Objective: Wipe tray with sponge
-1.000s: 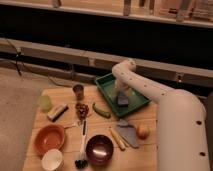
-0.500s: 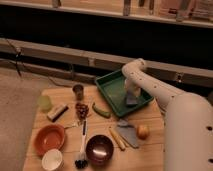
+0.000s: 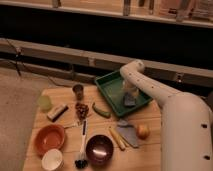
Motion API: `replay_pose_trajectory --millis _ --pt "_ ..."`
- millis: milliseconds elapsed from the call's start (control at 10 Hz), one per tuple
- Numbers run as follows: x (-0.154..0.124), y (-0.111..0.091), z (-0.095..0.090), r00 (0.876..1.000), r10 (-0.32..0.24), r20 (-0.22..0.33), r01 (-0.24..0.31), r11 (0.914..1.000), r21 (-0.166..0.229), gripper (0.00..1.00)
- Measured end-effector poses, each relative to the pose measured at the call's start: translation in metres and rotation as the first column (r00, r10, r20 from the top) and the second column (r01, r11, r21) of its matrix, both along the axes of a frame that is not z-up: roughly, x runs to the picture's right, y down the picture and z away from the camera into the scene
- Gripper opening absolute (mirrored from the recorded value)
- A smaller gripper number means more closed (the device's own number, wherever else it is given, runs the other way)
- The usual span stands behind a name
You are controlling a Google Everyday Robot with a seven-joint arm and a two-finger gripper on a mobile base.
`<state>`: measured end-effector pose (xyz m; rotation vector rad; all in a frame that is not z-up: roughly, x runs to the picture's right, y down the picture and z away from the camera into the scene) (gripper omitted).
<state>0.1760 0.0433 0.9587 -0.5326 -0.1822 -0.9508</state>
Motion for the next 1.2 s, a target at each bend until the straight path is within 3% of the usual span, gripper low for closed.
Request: replay_pose_trajectory --millis 200,600,900,1200 --pt "-0.041 0.000 0.001 0.997 -0.055 0.051 0.055 0.9985 0.001 0.00" --pt "-0.097 -0.006 -0.006 0.984 -0.119 0.130 0.117 0.9928 0.023 0.00" --pt "-0.097 -0.001 -0.010 0.989 -0.091 0.113 0.090 0.9958 0.018 0.00" --pt "-0.059 0.009 -0.018 0.994 -0.053 0.095 0.051 0.9984 0.026 0.00"
